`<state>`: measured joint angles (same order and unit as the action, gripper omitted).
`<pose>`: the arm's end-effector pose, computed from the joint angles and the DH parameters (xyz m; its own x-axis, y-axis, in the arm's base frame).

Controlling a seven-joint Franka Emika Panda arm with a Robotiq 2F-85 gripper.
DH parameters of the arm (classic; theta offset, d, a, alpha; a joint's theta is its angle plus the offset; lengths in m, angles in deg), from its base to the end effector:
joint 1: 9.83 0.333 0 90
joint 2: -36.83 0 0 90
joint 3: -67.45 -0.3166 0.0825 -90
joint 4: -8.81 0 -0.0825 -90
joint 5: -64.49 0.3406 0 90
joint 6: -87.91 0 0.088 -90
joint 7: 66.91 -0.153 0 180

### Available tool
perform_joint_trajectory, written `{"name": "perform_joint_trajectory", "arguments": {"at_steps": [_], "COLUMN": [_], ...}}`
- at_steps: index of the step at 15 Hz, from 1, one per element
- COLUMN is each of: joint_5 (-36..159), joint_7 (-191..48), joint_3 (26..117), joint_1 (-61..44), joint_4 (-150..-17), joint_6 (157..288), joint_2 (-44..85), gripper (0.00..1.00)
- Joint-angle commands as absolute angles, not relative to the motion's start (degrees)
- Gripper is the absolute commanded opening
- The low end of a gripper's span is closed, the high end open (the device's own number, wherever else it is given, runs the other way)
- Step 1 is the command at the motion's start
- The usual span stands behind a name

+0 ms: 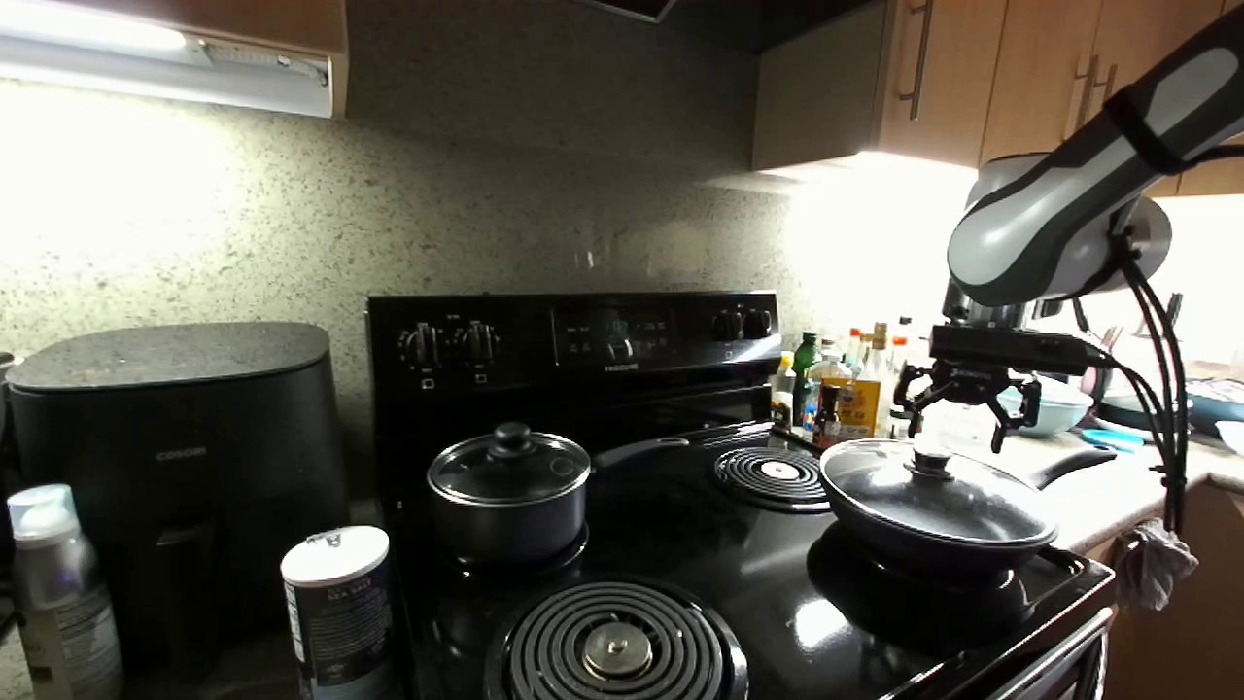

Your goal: Put the lid on the pot, then put the lid on the stove

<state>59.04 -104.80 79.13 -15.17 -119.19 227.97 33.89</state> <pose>0.4976 -0.1551 0.3477 0.6183 -0.7665 0.1737 -0.7745 -0.6318 -0.0311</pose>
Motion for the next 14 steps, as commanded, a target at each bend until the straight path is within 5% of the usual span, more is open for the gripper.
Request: {"name": "perform_joint_trajectory", "arguments": {"at_steps": [1, 14], "joint_5": [58.97, 64.43], "joint_7": [-104.69, -96.79], "joint_3": [78.30, 76.66], "joint_1": [-16.11, -15.47], "joint_4": [-119.63, -118.14], "joint_6": [227.87, 227.75], "joint_2": [34.29, 31.69], "gripper": [1.00, 1.00]}}
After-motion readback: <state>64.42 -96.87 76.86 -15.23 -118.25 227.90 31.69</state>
